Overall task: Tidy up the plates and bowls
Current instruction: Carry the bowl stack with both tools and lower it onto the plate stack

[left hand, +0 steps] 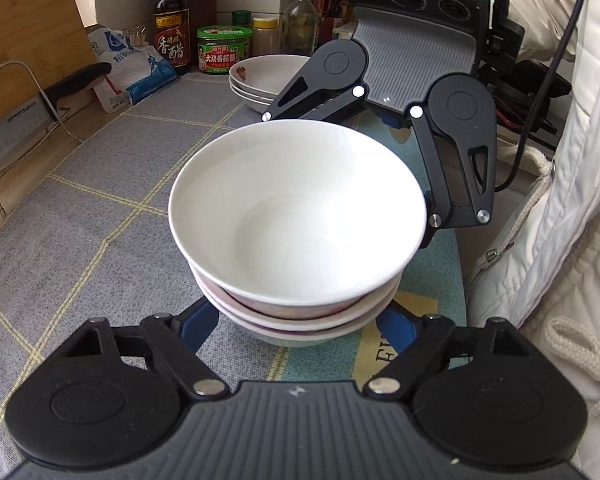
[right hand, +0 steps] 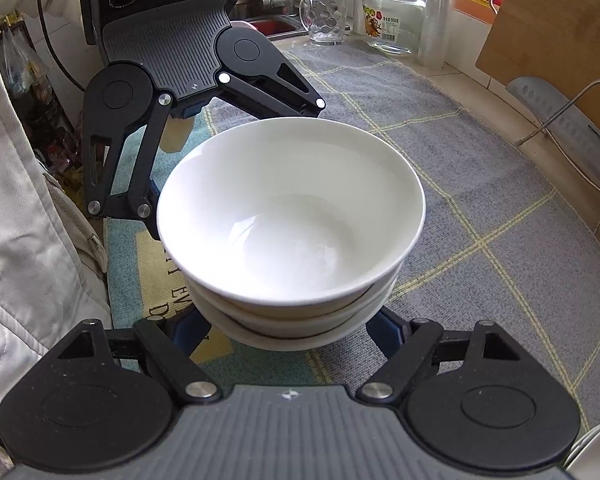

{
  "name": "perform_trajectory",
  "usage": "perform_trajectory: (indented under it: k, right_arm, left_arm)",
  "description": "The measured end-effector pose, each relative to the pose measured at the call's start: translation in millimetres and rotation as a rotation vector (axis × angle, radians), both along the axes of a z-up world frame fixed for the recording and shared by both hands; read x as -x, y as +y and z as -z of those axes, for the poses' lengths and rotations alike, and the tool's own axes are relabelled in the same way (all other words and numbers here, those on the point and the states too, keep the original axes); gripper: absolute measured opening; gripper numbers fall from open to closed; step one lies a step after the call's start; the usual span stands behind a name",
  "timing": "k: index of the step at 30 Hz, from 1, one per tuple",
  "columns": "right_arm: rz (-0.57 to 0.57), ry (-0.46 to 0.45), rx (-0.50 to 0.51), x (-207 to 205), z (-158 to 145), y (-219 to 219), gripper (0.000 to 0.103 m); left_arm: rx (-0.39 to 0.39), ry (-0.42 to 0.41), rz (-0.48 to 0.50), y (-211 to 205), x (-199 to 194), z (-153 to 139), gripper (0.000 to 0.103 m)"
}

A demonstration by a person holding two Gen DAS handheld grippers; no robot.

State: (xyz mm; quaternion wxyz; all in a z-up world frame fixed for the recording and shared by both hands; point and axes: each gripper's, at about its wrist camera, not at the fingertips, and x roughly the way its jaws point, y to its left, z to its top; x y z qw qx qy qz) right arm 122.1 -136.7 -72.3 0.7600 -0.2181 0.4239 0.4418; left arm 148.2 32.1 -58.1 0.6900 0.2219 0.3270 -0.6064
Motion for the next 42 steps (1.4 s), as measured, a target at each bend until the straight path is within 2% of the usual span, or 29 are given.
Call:
perform_trajectory:
  k: [13,23,30,42]
  right_arm:
    - [0.004,0.014,0.016,-3.0,0.0,4.7,0.087]
    - [-0.007,-0.027,0.019,1.7,-23.2,-10.2,0.087]
    - [-0.009,-0.053,0.031,2.5,-44.3,-46.9,0.087]
    - [0.086,-0.088,0.078,3.8,-61.7,-150.4,0.087]
  left_arm:
    - [0.005,0.004,0.004,2.8,-0.4,-1.5,0.086]
    - [0.000,-0.049,-0.022,-12.4,2.7,-26.4,0.086]
    - [0.014,-0.079,-0.029,-52.3,7.8,-41.6,0.086]
    - [0.064,-0.124,0.036,-162.2,1.8,-51.5,0.086]
